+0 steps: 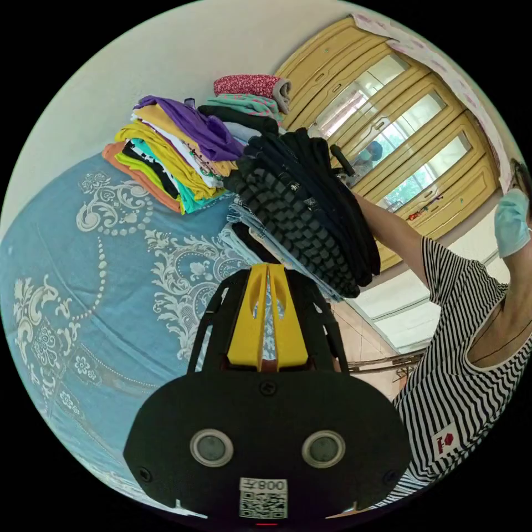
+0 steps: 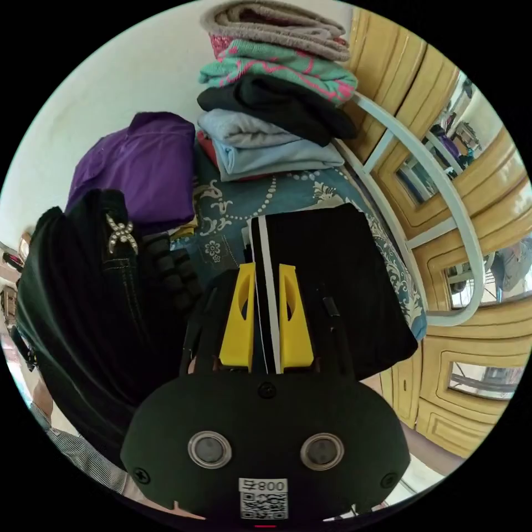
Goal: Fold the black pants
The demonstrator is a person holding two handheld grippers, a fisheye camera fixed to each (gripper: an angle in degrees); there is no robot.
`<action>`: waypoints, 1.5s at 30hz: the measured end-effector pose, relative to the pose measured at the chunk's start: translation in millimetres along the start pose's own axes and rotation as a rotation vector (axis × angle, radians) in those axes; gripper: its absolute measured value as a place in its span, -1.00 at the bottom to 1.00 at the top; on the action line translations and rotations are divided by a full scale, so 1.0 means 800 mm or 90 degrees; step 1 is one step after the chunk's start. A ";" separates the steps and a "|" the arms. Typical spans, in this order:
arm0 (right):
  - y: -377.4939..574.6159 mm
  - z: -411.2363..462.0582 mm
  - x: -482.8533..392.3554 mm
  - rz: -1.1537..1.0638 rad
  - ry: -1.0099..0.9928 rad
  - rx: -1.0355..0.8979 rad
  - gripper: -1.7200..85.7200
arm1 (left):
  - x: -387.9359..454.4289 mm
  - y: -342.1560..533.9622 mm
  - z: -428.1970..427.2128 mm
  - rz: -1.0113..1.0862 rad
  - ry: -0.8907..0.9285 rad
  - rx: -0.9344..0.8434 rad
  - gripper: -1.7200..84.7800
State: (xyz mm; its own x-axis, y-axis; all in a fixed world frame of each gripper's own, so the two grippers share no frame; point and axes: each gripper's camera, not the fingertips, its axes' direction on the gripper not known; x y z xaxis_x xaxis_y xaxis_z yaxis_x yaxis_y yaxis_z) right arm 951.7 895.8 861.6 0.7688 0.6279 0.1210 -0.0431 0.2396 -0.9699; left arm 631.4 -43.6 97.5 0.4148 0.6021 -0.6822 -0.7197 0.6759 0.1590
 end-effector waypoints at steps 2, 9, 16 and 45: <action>-0.005 0.012 -0.006 -0.006 0.021 -0.027 -0.79 | -0.012 0.021 -0.015 -0.020 0.000 -0.008 -0.96; 0.009 0.013 -0.012 -0.006 0.063 -0.051 -0.86 | -0.019 0.070 -0.062 -0.040 0.003 -0.011 -0.96; 0.081 -0.089 0.042 0.149 -0.061 0.140 -0.93 | -0.008 0.131 -0.137 -0.050 0.011 -0.012 -0.96; 0.360 -0.743 -0.217 -0.154 -0.575 0.767 -0.95 | 0.285 0.399 -0.657 0.146 0.076 0.297 -0.70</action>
State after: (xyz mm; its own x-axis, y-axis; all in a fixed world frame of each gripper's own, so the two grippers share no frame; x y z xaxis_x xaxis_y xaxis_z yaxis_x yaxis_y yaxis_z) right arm 1185.2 415.8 435.6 0.2179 0.6078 0.7636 -0.7988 0.5606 -0.2183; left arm 203.7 85.7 -382.6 0.1903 0.7229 -0.6642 -0.4493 0.6657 0.5958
